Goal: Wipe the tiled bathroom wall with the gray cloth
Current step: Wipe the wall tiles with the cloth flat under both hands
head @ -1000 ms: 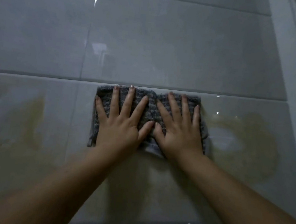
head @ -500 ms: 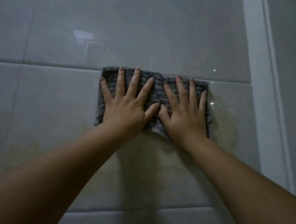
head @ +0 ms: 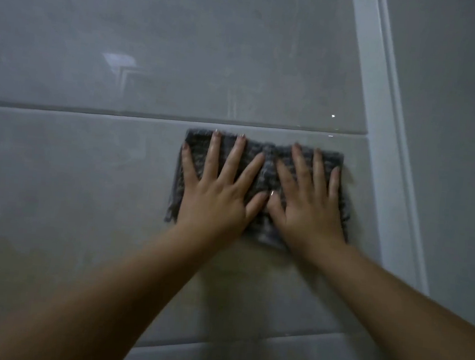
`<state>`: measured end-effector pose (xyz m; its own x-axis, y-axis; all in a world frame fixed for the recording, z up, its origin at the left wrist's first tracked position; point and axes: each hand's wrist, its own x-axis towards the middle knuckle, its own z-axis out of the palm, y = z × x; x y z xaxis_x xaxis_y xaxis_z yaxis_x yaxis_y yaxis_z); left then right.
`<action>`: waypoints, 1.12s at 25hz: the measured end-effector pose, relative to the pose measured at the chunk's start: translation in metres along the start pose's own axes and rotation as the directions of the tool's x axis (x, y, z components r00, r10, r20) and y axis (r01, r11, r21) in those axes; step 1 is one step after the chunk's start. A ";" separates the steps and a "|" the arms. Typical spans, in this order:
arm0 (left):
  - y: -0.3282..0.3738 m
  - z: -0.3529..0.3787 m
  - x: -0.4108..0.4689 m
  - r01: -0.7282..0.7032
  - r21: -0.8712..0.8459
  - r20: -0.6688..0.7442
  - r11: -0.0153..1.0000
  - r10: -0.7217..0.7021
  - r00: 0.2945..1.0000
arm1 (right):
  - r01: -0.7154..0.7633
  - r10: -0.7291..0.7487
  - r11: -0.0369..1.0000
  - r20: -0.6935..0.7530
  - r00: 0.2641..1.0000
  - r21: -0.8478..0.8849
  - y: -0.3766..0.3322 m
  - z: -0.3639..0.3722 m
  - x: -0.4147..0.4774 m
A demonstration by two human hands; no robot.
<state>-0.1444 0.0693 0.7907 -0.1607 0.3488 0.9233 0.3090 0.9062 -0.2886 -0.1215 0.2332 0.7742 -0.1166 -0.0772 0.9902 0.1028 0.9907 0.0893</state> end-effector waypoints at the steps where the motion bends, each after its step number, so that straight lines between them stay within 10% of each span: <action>1: 0.003 -0.007 0.022 0.032 -0.012 0.008 0.999 -0.032 0.999 | -0.041 0.041 0.999 0.044 0.998 0.009 0.006 -0.006 0.021; 14: 0.045 -0.001 0.032 -0.001 -0.064 -0.015 0.998 0.000 1.000 | -0.229 0.232 0.972 -0.074 0.970 0.043 0.035 0.004 -0.007; 28: -0.107 -0.007 -0.047 0.059 -0.022 -0.075 0.998 -0.060 0.995 | -0.126 0.130 0.991 -0.135 0.982 0.036 -0.124 0.016 -0.008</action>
<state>-0.1632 -0.0459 0.7802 -0.1084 0.2745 0.9555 0.3196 0.9197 -0.2280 -0.1490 0.1122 0.7539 0.0318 0.0380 0.9988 0.0808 0.9959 -0.0405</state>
